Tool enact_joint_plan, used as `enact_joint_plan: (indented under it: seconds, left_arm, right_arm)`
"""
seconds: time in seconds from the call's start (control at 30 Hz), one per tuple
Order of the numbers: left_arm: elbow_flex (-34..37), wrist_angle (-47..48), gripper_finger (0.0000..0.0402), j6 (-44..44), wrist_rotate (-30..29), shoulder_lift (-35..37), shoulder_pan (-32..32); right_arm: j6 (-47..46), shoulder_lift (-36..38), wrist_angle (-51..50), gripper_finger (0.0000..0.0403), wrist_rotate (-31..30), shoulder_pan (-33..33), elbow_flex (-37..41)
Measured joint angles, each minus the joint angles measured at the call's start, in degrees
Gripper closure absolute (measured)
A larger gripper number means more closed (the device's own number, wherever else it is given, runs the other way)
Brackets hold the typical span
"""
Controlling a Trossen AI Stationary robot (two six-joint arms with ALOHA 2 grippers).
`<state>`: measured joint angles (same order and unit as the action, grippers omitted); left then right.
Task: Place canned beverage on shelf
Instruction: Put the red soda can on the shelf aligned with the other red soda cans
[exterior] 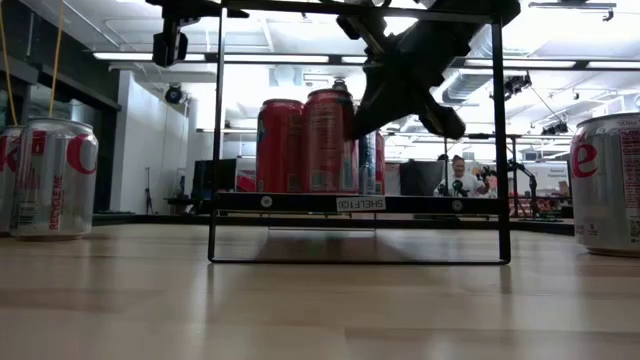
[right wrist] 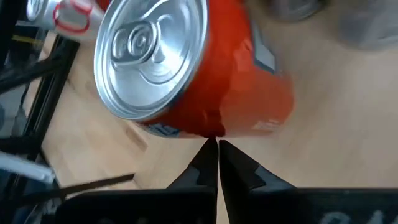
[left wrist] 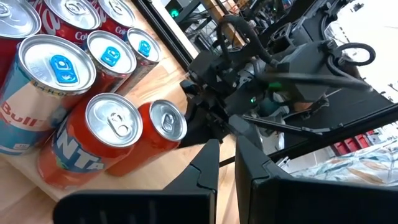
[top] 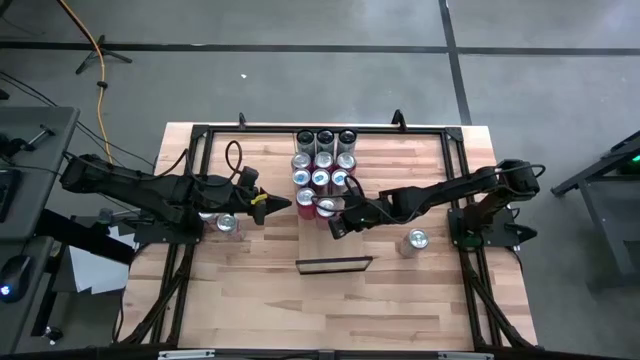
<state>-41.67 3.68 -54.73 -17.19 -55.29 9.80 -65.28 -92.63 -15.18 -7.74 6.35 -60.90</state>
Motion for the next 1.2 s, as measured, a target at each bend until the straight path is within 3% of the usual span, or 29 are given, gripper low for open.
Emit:
enact_joint_plan:
  seconds: [0.23, 0.4, 0.5, 0.7, 1.2]
  left_arm:
    - [0.00, 0.05, 0.0401, 0.47, 0.00, 0.00, 0.00]
    - [0.00, 0.09, 0.0401, 1.31, -0.10, 0.00, -0.02]
    - [0.00, 0.10, 0.0401, 1.41, -0.91, -0.02, -0.02]
    - [0.00, 0.15, 0.0401, 1.43, -1.75, -0.02, -0.02]
    - [0.00, 0.28, 0.0401, 1.41, -1.73, -0.02, -0.02]
  right_arm:
    - [-1.88, 3.97, -6.79, 0.0403, -3.65, 0.39, -0.83]
    - [-1.83, 3.85, -3.48, 0.0403, 5.06, 0.69, -1.95]
    - [-1.93, 2.73, 1.10, 0.0403, 6.15, 1.34, -1.97]
    - [-3.51, -0.79, 4.86, 0.0403, 1.64, 2.05, -2.06]
    - [-3.27, -1.83, 1.66, 0.0403, -5.84, 0.65, -2.04]
